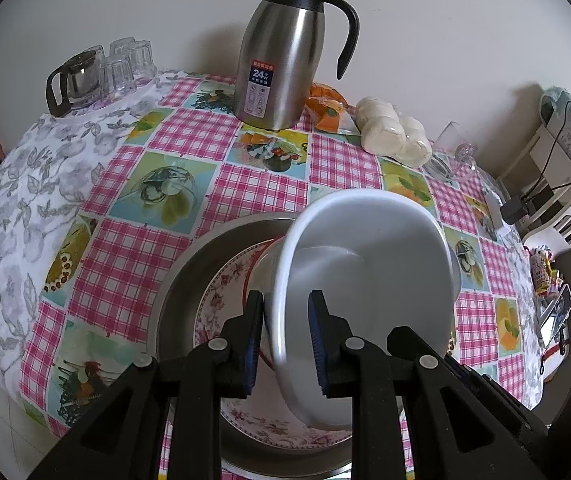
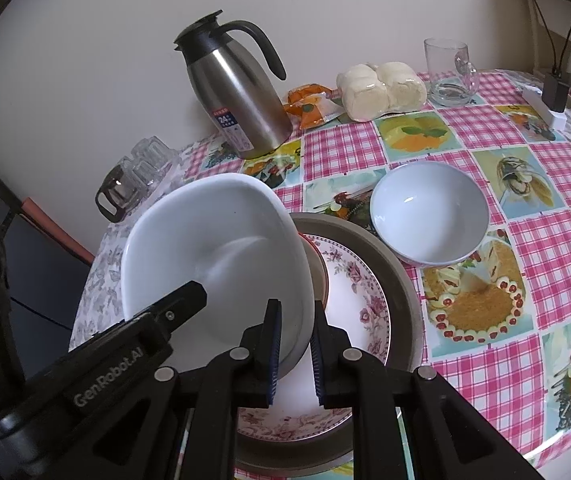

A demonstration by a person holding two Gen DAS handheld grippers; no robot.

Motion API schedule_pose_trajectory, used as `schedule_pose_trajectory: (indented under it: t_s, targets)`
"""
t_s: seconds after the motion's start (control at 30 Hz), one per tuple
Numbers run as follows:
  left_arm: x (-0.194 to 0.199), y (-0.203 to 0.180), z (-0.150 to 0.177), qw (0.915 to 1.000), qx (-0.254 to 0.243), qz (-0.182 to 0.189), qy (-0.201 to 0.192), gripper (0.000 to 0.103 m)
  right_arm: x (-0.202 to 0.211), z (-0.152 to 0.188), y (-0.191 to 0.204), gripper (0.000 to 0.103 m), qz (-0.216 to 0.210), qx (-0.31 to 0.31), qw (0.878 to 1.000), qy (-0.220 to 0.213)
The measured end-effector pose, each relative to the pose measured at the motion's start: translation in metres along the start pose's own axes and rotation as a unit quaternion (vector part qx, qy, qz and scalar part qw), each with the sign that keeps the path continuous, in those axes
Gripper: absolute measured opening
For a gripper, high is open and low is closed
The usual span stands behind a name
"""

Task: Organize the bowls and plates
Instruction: 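Lower the square bowl with both grippers into the red-patterned bowl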

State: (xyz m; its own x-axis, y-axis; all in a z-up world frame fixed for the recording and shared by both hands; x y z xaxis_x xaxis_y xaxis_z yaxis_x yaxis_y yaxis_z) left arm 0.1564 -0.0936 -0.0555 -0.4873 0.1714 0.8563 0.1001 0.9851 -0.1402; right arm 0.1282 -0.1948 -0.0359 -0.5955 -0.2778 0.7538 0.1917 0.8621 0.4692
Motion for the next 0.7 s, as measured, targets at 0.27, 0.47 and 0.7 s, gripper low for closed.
schedule_pose_trajectory:
  t_s: [0.27,0.47,0.7]
  targets:
    - [-0.0028,0.0024,-0.0001,0.9999,0.008,0.007,0.004,0.022,-0.0069,-0.0001,-0.0048,0.022,0.005,-0.007,1.0,0.008]
    - [0.0018,0.0048,-0.0025,0.9998,0.015,0.013,-0.005,0.024,-0.006,-0.0015,-0.004,0.026,-0.001,-0.009,1.0,0.005]
    - [0.006,0.0058,-0.0044,0.9996,0.017,0.017,-0.011,0.024,0.0011,-0.0044,-0.0019,0.026,-0.01,-0.01,1.0,-0.008]
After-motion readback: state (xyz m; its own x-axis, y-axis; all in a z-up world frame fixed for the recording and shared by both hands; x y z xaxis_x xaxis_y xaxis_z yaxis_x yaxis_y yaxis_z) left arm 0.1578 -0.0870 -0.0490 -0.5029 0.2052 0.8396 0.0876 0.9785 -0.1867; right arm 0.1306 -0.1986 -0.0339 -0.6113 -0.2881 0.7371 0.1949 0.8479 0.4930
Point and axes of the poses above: each gripper's, at about its wrist camera, not at the fingertips, and x roughly against the way its jaws point, y to its left, z to its underside, the point moved 7 cm from there along -x, roughly the way its jaws point, and after that the axes turned 5 degrees about -z, right-handed, at the moved point
